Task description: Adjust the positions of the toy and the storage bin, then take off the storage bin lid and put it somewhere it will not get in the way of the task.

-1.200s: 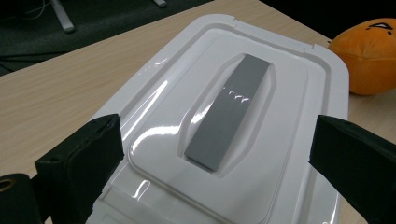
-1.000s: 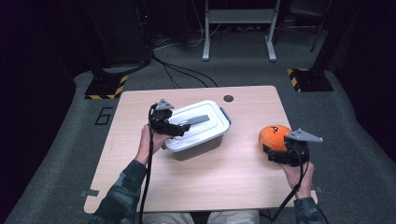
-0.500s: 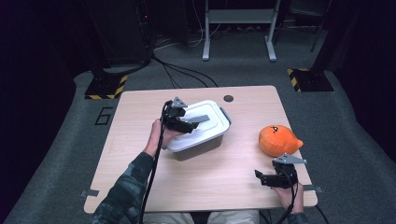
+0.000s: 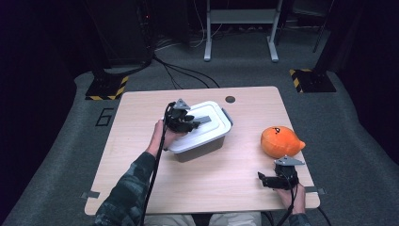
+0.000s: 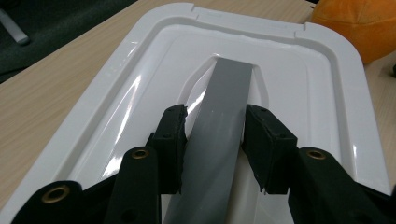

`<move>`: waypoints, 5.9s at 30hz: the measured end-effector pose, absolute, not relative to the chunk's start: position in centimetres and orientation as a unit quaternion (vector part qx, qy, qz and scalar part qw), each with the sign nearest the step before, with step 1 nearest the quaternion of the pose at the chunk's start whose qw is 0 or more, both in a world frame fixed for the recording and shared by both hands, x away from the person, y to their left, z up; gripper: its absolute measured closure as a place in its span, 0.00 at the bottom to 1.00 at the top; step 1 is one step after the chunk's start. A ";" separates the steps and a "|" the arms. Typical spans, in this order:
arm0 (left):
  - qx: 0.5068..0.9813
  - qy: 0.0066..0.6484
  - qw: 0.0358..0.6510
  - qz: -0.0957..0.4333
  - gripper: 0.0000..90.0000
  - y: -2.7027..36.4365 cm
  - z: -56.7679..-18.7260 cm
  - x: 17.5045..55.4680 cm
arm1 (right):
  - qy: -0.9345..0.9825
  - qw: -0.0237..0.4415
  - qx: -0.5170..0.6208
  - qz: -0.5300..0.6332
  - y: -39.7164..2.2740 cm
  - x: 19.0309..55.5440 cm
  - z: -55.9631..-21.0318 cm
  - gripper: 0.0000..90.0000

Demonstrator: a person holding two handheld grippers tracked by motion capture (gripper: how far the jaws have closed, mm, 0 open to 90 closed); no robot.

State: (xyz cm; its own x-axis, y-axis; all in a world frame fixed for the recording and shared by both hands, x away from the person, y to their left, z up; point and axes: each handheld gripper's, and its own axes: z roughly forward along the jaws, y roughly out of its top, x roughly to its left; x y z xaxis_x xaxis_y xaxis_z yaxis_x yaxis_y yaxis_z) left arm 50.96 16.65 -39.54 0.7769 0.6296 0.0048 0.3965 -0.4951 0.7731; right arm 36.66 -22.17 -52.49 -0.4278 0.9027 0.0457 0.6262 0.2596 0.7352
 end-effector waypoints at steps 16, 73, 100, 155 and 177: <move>0.857 0.303 0.392 0.141 0.72 16.1 -39.3 49.4 | 0.780 0.208 0.480 0.343 -21.8 37.1 -52.8 0.13; 0.863 0.296 0.393 0.111 0.74 14.4 -38.3 45.8 | 0.781 0.207 0.477 0.346 -21.8 37.1 -52.8 0.15; 0.845 0.311 0.410 0.148 0.74 17.6 -35.1 45.5 | 0.787 0.202 0.477 0.336 -21.5 37.2 -52.9 0.04; 0.763 0.465 0.392 0.219 0.74 31.9 -34.7 46.9 | 0.791 0.201 0.472 0.334 -21.6 37.2 -52.9 0.04; 0.743 0.520 0.364 0.210 0.74 35.4 -38.5 47.7 | 0.791 0.201 0.471 0.334 -21.6 37.2 -52.9 0.04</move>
